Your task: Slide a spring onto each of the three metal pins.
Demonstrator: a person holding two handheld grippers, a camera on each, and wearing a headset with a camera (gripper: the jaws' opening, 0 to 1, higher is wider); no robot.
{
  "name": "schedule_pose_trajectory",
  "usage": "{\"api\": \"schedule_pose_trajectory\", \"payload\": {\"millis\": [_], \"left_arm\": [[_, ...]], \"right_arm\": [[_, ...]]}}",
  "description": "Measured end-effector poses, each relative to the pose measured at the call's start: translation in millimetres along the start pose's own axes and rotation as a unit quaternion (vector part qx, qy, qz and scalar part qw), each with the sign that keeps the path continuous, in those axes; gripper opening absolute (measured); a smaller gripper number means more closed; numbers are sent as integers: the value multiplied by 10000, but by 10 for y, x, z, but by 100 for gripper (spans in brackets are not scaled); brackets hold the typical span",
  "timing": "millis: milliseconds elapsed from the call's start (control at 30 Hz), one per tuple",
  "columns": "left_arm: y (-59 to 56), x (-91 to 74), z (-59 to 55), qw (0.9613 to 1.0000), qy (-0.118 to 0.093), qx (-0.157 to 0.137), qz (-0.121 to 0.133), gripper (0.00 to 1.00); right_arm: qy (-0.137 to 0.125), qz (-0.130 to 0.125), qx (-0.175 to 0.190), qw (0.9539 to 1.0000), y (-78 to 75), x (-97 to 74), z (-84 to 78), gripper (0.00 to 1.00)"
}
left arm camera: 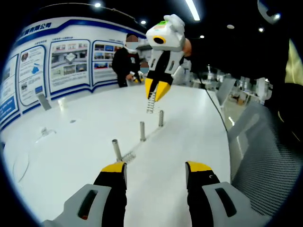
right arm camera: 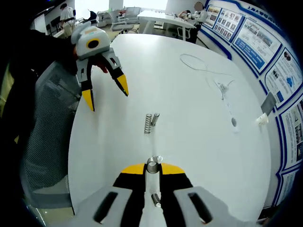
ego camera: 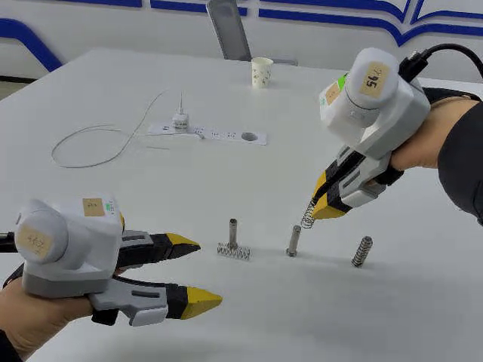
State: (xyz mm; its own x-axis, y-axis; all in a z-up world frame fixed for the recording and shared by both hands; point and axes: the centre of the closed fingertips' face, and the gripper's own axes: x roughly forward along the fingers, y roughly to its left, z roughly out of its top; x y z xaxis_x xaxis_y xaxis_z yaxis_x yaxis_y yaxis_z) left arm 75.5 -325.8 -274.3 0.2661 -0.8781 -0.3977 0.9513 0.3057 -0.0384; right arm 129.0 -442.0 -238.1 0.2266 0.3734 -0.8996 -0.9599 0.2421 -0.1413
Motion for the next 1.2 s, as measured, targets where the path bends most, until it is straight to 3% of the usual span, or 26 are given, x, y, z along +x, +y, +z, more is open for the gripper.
{"api": "schedule_pose_trajectory", "payload": {"millis": [733, 1200], "left_arm": [[1, -9, -48, 10000, 11, -88, 12, 52], [18, -18, -67, 9999, 29, -92, 33, 51]], "right_arm": [[288, 78, 40, 9995, -114, 277, -74, 12], [394, 193, 101, 9990, -102, 399, -120, 12]]}}
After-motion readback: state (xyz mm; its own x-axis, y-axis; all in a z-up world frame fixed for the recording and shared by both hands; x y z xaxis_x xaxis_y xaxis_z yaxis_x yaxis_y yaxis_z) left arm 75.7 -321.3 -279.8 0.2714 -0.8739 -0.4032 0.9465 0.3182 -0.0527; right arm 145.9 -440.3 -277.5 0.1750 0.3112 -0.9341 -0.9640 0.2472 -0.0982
